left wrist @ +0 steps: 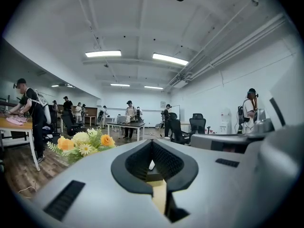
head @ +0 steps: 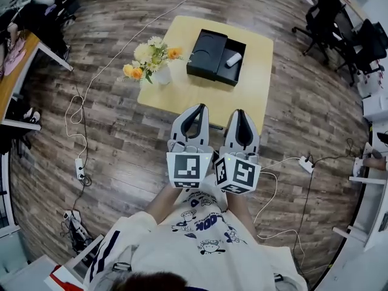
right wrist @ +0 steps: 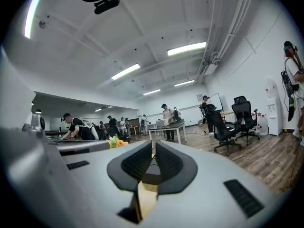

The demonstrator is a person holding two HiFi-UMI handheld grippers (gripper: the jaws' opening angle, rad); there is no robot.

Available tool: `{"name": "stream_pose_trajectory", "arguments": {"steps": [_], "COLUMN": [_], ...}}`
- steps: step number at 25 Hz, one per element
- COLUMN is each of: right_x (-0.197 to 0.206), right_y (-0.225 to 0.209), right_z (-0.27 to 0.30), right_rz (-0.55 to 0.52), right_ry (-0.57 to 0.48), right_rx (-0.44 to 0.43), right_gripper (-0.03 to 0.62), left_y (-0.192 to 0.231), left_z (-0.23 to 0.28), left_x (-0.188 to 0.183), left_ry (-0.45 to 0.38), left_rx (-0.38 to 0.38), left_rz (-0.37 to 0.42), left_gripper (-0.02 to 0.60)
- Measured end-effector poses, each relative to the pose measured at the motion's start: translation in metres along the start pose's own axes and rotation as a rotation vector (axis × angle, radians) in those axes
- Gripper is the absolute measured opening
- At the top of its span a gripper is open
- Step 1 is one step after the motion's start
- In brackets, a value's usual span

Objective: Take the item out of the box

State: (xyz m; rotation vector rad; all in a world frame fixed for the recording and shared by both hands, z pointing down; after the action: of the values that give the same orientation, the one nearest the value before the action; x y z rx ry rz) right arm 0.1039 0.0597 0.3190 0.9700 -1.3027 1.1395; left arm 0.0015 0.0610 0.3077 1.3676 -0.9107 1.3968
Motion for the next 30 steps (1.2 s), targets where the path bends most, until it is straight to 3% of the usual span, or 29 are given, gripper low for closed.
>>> {"name": "stream_pose_trajectory", "arguments": {"steps": [15, 30], "right_x": [0.014, 0.011], "right_y": [-0.025, -0.036], "right_z": [0.072, 0.150], "right_rz": [0.017, 0.018], "right_ry": [0.058, 0.078], "right_rx": [-0.028, 0.038], "right_gripper": [0.043, 0.043], "left_y": [0.015, 0.039], "left_z": [0.071, 0.154], "left_x": [0.010, 0.004], "left_ry": [0.042, 0.067], "left_rx": [-0.040, 0.043], "left_rz": [-0.025, -0.032], "left_gripper": [0.014, 0.014]}}
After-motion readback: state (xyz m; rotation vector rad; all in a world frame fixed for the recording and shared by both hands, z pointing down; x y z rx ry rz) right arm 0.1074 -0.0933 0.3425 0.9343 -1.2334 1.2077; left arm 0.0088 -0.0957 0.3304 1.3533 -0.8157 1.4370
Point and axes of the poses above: the fingertips, and each gripper's own axes: z forward along the fingers, y to its left, x out of its underside, the point moved 1 cm from there along -z, backward along the fingers, and after that the axes turned 5 degrees about -z, right-handed, at the moved point
